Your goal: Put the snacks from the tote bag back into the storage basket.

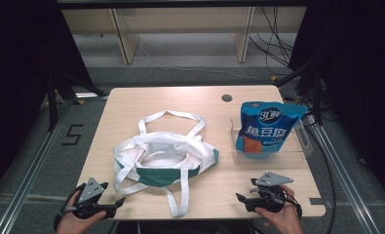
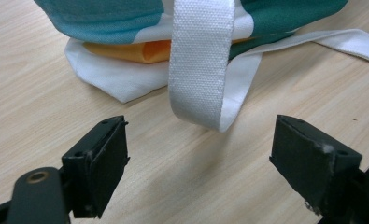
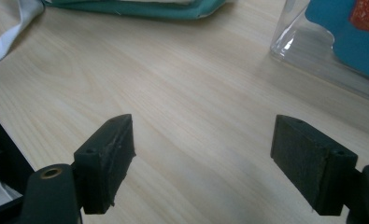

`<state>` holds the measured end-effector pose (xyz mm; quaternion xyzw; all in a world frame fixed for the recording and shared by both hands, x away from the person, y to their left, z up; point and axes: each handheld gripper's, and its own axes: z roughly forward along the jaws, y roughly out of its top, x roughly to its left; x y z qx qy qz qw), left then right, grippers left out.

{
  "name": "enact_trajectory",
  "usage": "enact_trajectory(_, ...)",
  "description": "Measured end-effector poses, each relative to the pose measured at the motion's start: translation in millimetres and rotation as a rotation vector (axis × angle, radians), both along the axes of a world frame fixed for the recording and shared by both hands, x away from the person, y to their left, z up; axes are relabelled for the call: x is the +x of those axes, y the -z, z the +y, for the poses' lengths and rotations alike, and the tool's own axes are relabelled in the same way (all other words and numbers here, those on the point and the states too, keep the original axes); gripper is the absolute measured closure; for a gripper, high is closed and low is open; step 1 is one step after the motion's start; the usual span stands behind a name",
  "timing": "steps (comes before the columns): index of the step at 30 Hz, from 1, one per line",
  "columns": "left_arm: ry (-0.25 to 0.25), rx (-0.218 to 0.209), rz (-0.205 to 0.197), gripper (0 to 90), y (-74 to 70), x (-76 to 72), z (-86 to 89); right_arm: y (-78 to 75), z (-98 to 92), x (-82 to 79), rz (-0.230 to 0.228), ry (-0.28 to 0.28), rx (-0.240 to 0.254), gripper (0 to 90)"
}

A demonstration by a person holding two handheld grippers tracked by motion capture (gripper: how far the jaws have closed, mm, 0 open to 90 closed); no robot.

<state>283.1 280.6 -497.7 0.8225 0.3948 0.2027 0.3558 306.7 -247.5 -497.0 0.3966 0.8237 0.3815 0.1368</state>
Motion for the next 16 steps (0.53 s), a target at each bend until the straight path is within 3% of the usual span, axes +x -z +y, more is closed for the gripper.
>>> enact_trajectory(1, -0.001, -0.004, -0.002, 17.9, 0.2, 0.1, -0.3, 1.6, 1.2, -1.5, 0.0, 0.008, 0.012, 21.3)
enact_trajectory(2, 0.001, 0.0, -0.002, 17.9, 0.0, 0.1, -0.1, 2.5, 0.3, -0.9, -0.018, -0.007, -0.009, 21.3)
enact_trajectory(3, 0.002, 0.0, -0.003, 17.9, 0.2, 0.3, -0.1, 2.4, 1.5, -3.8, 0.006, 0.008, -0.002, 21.2)
enact_trajectory(4, 0.002, 0.003, 0.001, 17.9, 0.0, 0.3, 0.0, 3.5, -0.1, -2.6, -0.027, -0.011, -0.025, 21.2)
enact_trajectory(8, -0.014, -0.02, -0.008, 17.8, 1.0, -0.4, -1.3, 3.7, 0.0, -4.8, 0.0, 0.02, -0.016, 21.3)
enact_trajectory(10, -0.014, -0.005, -0.007, 17.8, 0.9, 0.2, -0.5, 4.5, -0.9, -3.0, 0.009, 0.003, -0.016, 21.3)
enact_trajectory(11, -0.024, -0.017, -0.008, 17.8, 1.5, -0.2, -1.4, 4.8, -0.1, -3.9, -0.007, 0.023, -0.021, 21.3)
enact_trajectory(12, -0.018, -0.023, -0.006, 17.8, 1.4, -0.5, -1.5, 4.3, -1.0, -2.8, 0.012, -0.001, -0.019, 21.3)
enact_trajectory(14, 0.018, 0.019, -0.001, 17.8, 0.1, 0.6, 1.7, 4.6, 0.1, -3.4, 0.016, 0.005, -0.01, 21.3)
enact_trajectory(16, 0.016, 0.022, -0.003, 17.8, 0.7, 1.0, 1.6, 5.0, 0.0, -2.9, 0.015, -0.003, -0.024, 21.3)
